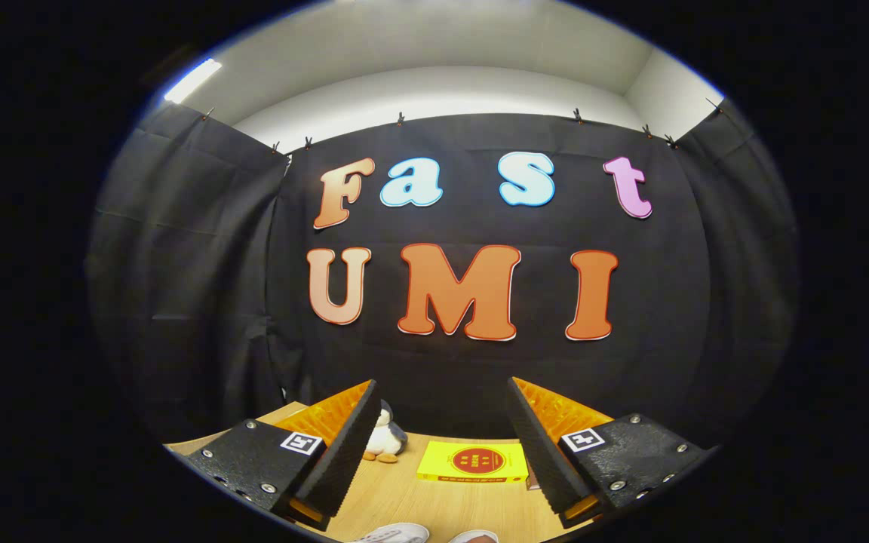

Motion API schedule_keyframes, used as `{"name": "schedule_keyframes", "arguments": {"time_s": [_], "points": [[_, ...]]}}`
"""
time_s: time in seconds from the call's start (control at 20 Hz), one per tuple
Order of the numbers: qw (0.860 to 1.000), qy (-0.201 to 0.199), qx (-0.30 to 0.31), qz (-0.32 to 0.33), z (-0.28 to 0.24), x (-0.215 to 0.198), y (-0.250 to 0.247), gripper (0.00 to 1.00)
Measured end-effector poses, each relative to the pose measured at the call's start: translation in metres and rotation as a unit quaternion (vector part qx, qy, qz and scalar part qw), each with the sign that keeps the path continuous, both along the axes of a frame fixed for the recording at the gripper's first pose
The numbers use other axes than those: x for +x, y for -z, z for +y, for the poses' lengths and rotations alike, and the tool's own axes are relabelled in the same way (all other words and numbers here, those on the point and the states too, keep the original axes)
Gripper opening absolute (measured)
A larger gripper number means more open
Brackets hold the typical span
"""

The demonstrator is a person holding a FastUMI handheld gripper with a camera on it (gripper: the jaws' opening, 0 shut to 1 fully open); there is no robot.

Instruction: Open the storage box then place both shoes into the box .Put the left shoe in first, then the right shoe, with the right side of both shoes facing outward in a uniform manner.

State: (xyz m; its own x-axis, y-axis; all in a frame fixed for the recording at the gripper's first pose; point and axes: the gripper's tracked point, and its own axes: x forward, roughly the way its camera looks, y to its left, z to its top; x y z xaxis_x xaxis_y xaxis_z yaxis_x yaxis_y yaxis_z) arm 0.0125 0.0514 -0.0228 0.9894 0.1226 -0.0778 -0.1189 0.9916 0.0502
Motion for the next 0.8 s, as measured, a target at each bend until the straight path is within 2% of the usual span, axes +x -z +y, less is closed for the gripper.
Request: {"name": "schedule_keyframes", "arguments": {"time_s": [0.25, 0.4, 0.55, 0.8], "points": [[0.997, -0.049, 0.038, 0.049, 0.035, 0.001, 0.028, 0.99], [0.989, -0.083, 0.066, 0.098, 0.063, -0.003, 0.058, 0.99], [0.976, -0.118, 0.085, 0.161, 0.090, -0.010, 0.098, 0.99], [0.944, -0.161, 0.121, 0.263, 0.136, -0.027, 0.164, 1.00]]}}
